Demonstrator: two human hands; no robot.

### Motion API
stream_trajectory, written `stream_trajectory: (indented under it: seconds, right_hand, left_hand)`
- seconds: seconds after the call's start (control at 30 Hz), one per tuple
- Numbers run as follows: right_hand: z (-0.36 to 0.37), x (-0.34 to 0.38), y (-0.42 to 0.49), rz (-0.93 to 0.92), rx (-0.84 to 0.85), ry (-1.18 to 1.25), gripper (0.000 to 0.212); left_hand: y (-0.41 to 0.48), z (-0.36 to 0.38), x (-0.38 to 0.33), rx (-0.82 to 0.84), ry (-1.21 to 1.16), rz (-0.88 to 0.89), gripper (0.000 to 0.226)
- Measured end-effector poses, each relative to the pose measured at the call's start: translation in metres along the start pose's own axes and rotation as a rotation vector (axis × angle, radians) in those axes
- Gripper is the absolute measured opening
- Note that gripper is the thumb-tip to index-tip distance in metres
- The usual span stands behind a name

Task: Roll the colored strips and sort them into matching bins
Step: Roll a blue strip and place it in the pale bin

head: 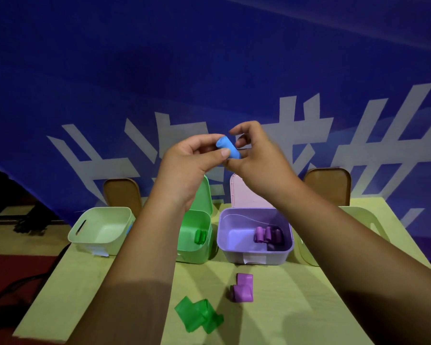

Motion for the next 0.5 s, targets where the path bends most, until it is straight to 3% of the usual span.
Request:
stream_trajectory:
  seconds: [0.3,0.5]
  right_hand:
    - [0.050,0.008,0.014,-0.003,0.050,0.010,0.052]
    - [0.115,0.034,0.019,-0.059,0.192,-0.016,0.048]
  left_hand:
    - [-0.024,-0.048,-0.013,-0.151,0.149,0.031,0.033]
    - [-0.049,-0.113,-0.018,-0.282,0.119,-0.011,0.033]
Point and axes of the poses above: each hand's wrist, its own y-axis towards the middle knuckle, its own z-axis out of the palm, x = y × z, the point moved 6 cm from there along y, towards the middle knuckle, and after that the axes turned 7 degrees about x, right-handed, at the moved point
